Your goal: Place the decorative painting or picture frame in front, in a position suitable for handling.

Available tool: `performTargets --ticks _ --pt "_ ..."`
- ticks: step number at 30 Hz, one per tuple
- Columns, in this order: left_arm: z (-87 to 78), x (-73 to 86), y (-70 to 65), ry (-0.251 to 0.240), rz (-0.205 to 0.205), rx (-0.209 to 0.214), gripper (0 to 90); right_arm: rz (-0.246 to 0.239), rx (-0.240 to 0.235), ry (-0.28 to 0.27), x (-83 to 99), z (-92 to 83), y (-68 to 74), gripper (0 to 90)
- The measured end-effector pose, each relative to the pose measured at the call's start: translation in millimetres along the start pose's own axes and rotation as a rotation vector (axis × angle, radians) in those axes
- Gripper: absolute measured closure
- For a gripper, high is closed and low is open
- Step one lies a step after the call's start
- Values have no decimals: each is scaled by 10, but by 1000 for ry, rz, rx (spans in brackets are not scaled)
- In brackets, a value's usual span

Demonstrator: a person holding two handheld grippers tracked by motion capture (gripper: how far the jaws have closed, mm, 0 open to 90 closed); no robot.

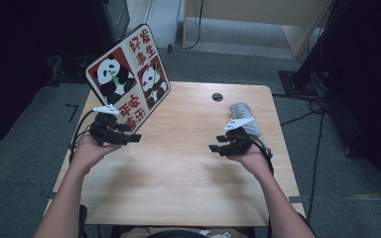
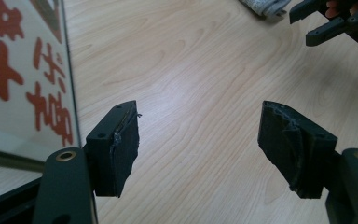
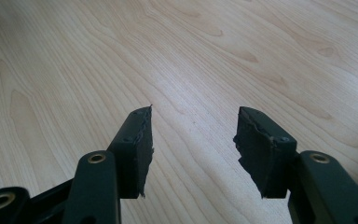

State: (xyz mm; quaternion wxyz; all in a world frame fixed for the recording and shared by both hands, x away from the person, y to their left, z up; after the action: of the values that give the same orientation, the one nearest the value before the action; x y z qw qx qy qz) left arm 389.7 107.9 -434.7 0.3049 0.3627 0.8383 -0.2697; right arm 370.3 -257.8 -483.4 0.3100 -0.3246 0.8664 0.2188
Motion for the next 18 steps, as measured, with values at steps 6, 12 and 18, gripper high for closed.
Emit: performTargets --ticks 6,12,18 --pt "-85 54 66 8 -10 -19 299 -1 -2 6 4 7 -1 467" --pt "-204 100 142 -6 -37 -36 308 1 -4 7 4 8 1 467" --pt "-351 150 235 15 -34 -83 313 7 -5 7 5 5 -2 467"
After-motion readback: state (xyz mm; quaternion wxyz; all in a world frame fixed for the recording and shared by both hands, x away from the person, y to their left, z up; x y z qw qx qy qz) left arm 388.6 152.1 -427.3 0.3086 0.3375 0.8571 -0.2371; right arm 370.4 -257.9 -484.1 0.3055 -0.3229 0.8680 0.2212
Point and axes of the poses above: each handheld gripper's, and its own axes: z roughly forward along the jaws, x roughly out of its underside, y roughly to its left, the point moved 5 cm from there along z, roughly forward along the jaws, and after that the axes turned 4 degrees about z, right-handed, at the moved point
